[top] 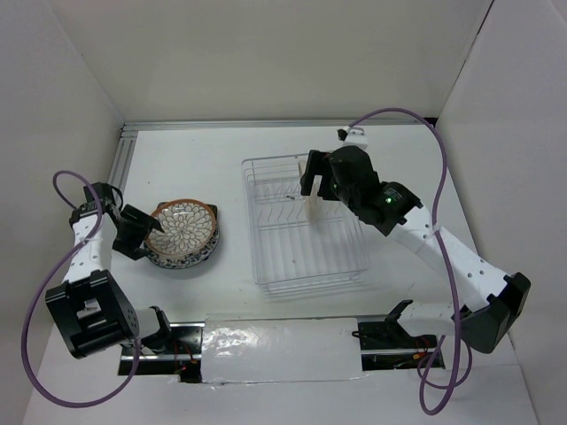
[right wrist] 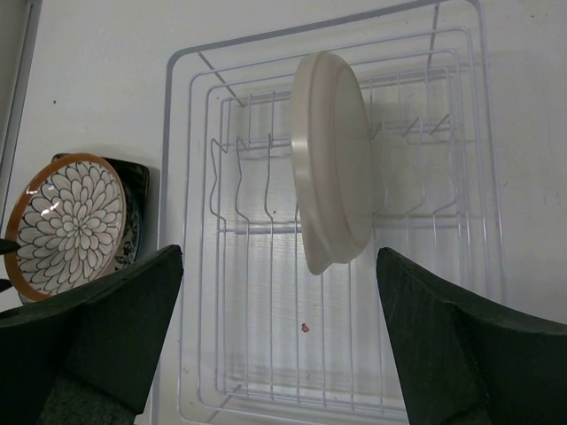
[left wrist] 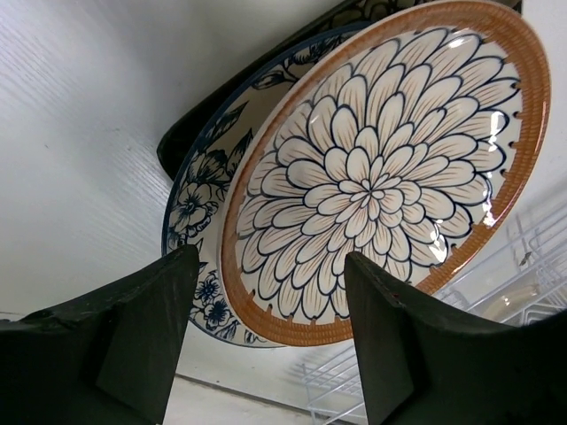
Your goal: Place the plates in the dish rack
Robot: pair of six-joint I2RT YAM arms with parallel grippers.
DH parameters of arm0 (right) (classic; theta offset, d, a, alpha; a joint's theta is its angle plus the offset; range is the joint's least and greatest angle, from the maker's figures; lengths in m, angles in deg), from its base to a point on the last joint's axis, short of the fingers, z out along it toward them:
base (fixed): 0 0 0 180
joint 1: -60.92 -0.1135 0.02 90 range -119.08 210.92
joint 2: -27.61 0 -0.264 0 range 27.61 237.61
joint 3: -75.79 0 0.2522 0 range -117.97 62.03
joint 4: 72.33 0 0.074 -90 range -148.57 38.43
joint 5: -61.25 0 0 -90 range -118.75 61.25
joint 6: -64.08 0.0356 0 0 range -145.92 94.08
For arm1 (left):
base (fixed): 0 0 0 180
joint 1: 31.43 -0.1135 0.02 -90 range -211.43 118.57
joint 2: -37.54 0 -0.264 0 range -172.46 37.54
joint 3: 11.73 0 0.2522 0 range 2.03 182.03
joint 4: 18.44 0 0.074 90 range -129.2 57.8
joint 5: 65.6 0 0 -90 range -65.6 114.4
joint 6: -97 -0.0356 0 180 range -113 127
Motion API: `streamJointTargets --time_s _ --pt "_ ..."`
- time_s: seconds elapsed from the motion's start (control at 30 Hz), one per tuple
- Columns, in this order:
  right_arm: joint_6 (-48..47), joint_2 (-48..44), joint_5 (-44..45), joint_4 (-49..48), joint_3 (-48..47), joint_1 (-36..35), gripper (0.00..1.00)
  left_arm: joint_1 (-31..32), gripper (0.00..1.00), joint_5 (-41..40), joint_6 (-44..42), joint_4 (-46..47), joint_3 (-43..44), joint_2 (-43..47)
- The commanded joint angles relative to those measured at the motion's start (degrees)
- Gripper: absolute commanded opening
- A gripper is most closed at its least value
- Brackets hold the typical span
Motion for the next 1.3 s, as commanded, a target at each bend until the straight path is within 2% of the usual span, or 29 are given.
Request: streamJointTargets --time_s 0.0,0.27,0.6,0.67,0.7,0.73,0.77,0.87,1.27 --pt "0.74 0.30 0.34 0.45 0.19 -0.03 0.96 -0.07 0.78 4.04 1.02 2.05 -1.73 -0.81" --pt "1.18 -0.14 0.51 0.72 0.89 -0.20 0.97 -0.07 0.74 7.65 3.65 6.71 -6.12 0.33" --pt "1.45 0.12 0.60 0.89 1.07 -0.20 0.97 0.10 0.59 9.50 6.64 12.95 -11.92 3.23" --pt "1.53 0.21 0.51 0.89 0.98 -0.20 0.97 0.10 0.49 9.67 6.82 13.57 -12.45 3.40" --pt "1.62 0.47 0.34 0.98 0.80 -0.20 0.97 0.10 0.36 9.93 6.99 13.65 -12.72 3.75" --pt "1.62 0.47 0.34 0.98 0.80 -0.20 0.97 0.01 0.36 9.94 7.00 13.66 -12.72 3.76" --pt "1.54 0.47 0.16 0.98 0.89 -0.20 0.97 0.10 0.22 9.94 6.91 13.66 -12.63 4.02" --pt "1.62 0.30 0.25 1.16 0.72 -0.29 0.97 0.10 0.00 9.50 6.56 12.87 -11.58 5.16" --pt "1.10 0.04 -2.64 1.69 -2.89 -0.38 0.97 1.33 0.00 13.89 -0.12 8.21 2.29 14.13"
